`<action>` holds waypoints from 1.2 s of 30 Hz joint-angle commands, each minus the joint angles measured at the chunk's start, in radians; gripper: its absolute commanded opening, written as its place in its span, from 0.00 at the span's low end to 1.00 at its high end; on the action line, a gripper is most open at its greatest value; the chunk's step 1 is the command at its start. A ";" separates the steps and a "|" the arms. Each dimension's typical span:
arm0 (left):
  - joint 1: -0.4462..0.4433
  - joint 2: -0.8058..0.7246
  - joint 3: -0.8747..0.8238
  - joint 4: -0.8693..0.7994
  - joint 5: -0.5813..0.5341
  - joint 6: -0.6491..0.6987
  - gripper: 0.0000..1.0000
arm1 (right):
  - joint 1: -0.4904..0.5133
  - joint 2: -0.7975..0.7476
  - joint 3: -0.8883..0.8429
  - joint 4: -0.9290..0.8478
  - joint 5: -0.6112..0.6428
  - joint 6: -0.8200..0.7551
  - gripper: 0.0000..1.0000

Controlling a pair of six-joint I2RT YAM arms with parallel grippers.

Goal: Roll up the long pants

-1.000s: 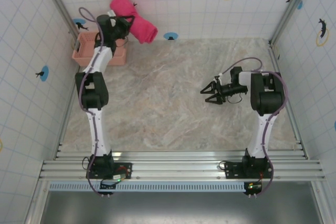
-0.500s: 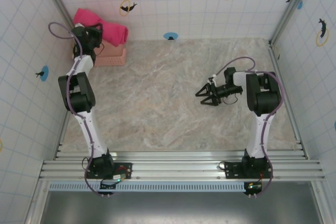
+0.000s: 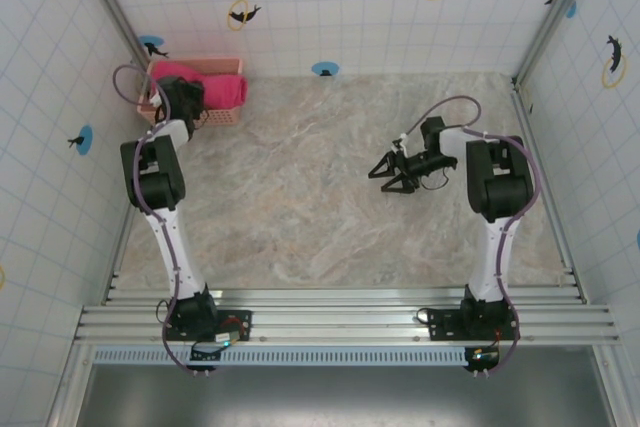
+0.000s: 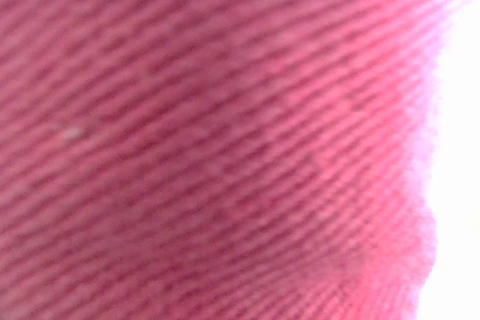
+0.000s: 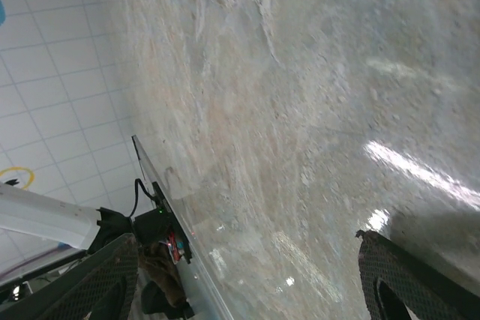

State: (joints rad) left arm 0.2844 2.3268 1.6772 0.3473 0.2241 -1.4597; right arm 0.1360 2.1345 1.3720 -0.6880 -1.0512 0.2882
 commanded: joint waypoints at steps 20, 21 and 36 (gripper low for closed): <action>0.089 0.019 0.215 -0.495 0.144 -0.230 0.97 | 0.089 -0.004 0.079 0.028 0.072 0.097 0.98; 0.088 0.019 0.237 -0.535 0.159 -0.216 0.97 | 0.092 -0.003 0.083 0.028 0.072 0.097 1.00; 0.127 -0.274 0.105 -0.648 0.319 0.064 0.97 | 0.099 -0.018 0.167 -0.028 0.121 0.027 1.00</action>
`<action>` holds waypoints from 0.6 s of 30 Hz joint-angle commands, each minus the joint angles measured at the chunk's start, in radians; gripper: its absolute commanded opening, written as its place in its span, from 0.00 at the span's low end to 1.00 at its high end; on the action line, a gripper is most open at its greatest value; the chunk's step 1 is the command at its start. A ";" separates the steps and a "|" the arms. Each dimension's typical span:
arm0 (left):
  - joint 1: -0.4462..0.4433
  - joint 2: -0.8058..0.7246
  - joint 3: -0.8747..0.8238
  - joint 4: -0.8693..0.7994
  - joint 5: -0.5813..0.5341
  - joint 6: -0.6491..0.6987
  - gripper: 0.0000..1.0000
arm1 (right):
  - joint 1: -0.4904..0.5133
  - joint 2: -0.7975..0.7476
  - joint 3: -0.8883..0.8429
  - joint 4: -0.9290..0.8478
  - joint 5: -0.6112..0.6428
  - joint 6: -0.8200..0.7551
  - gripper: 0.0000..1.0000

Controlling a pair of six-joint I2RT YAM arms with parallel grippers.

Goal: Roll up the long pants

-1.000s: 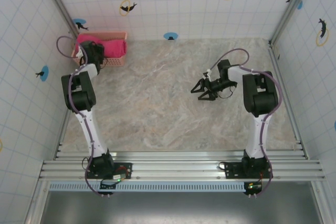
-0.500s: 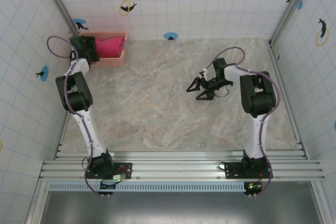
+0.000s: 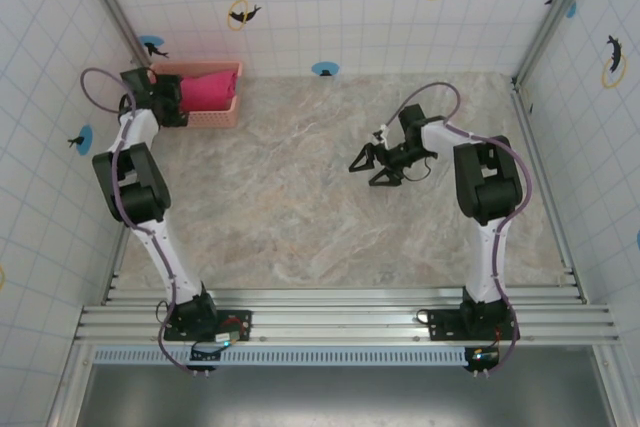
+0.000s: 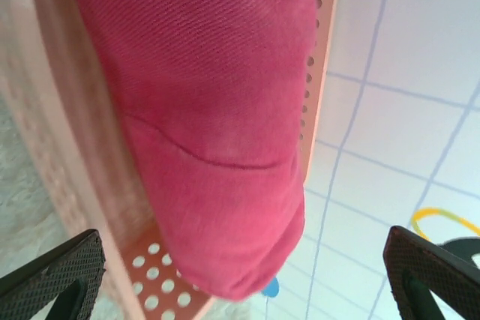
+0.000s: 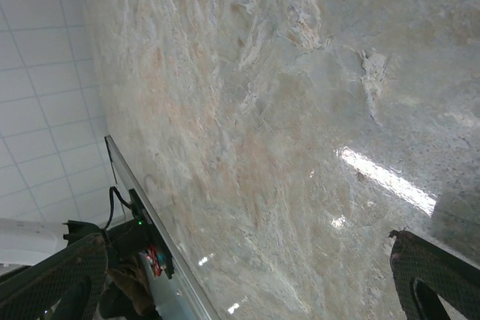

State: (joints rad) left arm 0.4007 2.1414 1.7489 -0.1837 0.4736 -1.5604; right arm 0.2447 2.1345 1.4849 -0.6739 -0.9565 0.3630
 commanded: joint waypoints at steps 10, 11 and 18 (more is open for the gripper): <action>0.003 -0.438 -0.118 -0.405 -0.026 1.021 0.98 | -0.144 -0.179 0.074 -0.131 0.273 -0.194 1.00; -0.002 -0.486 -0.235 -0.356 -0.037 1.080 0.97 | -0.163 -0.197 0.058 -0.127 0.301 -0.201 1.00; -0.125 -0.727 -0.963 0.235 -0.069 1.369 0.98 | -0.257 -0.361 -0.143 -0.001 0.495 -0.159 1.00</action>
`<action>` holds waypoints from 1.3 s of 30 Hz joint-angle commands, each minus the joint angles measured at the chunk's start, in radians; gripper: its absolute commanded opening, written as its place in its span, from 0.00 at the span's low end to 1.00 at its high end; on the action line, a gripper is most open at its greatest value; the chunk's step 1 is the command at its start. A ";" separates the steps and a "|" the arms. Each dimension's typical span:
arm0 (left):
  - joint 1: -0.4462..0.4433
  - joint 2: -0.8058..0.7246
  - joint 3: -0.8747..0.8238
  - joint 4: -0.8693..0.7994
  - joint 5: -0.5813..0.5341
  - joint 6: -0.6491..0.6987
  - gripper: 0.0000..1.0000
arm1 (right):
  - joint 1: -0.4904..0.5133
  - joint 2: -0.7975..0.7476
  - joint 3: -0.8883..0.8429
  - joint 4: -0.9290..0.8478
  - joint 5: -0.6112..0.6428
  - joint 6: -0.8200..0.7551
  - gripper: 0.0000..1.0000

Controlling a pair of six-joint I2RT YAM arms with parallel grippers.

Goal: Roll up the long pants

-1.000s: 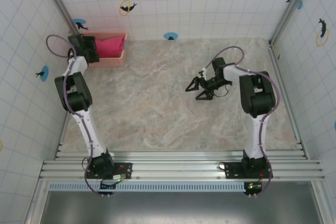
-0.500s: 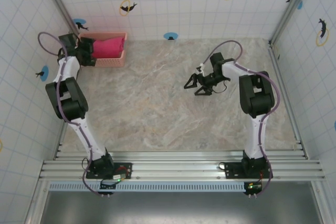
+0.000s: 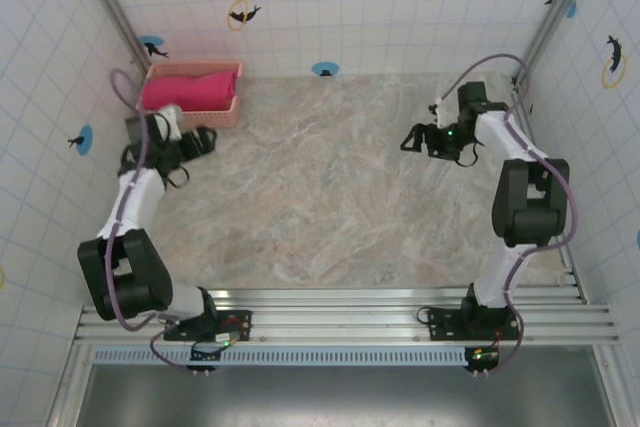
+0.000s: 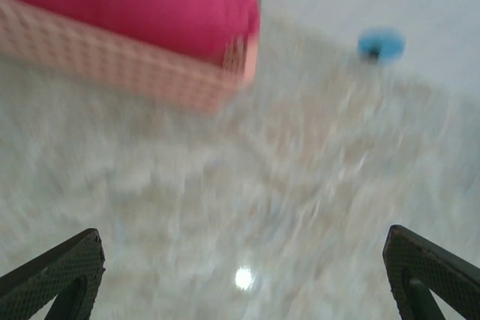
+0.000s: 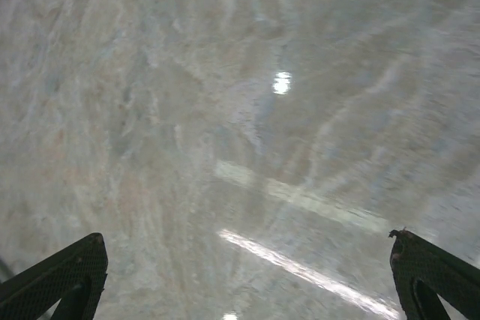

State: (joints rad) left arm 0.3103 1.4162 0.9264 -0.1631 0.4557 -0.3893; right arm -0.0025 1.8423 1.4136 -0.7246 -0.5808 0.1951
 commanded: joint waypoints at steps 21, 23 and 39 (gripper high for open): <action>-0.363 0.089 -0.559 1.032 -0.389 0.496 0.97 | -0.019 -0.553 -0.720 0.710 0.539 0.010 1.00; -0.365 0.109 -0.548 1.062 -0.405 0.490 0.97 | -0.016 -0.580 -0.781 0.833 0.543 -0.003 1.00; -0.353 0.105 -0.517 0.991 -0.418 0.465 0.98 | 0.114 -0.303 -1.034 1.632 0.686 -0.182 1.00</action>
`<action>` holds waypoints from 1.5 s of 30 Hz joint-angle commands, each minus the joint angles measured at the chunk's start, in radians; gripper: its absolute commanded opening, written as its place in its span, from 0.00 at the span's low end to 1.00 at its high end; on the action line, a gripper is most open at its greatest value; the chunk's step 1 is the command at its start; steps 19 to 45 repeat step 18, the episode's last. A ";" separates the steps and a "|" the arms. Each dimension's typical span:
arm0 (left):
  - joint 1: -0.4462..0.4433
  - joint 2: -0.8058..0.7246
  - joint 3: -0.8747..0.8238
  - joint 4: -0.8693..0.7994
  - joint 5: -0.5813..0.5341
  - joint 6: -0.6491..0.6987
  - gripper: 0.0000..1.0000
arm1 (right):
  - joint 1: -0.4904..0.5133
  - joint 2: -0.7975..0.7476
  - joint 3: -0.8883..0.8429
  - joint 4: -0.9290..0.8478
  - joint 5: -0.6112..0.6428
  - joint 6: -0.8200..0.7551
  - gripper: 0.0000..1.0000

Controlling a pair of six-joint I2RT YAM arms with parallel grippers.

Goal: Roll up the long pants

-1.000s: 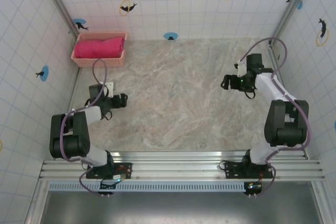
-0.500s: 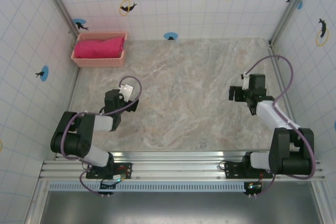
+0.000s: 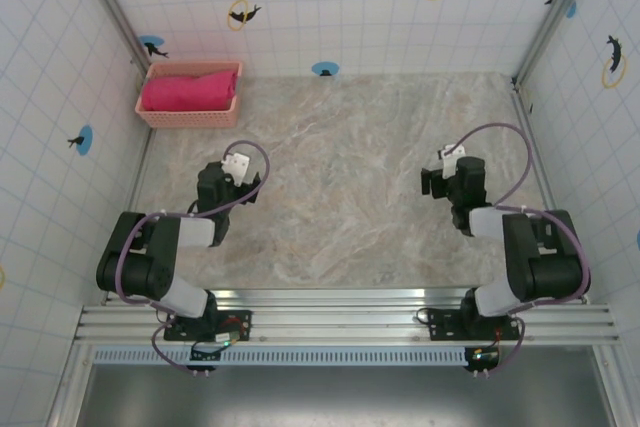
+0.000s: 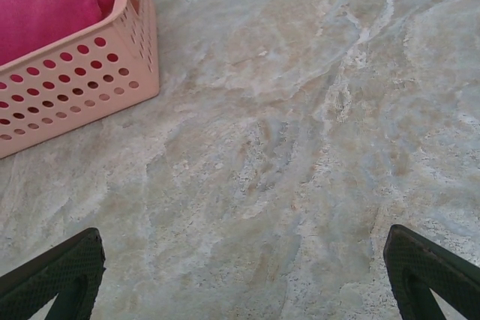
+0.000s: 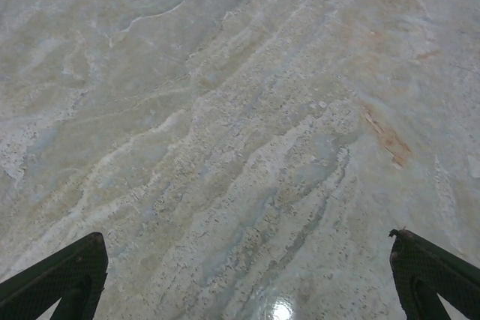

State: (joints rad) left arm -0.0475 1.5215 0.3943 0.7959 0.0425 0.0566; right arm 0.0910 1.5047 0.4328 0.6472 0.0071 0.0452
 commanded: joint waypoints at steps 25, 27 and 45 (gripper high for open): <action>0.005 -0.007 0.018 0.014 -0.004 0.019 0.97 | 0.029 0.016 -0.026 0.172 0.121 -0.033 1.00; 0.005 -0.007 0.018 0.014 -0.004 0.019 0.97 | 0.029 0.016 -0.026 0.172 0.121 -0.033 1.00; 0.005 -0.007 0.018 0.014 -0.004 0.019 0.97 | 0.029 0.016 -0.026 0.172 0.121 -0.033 1.00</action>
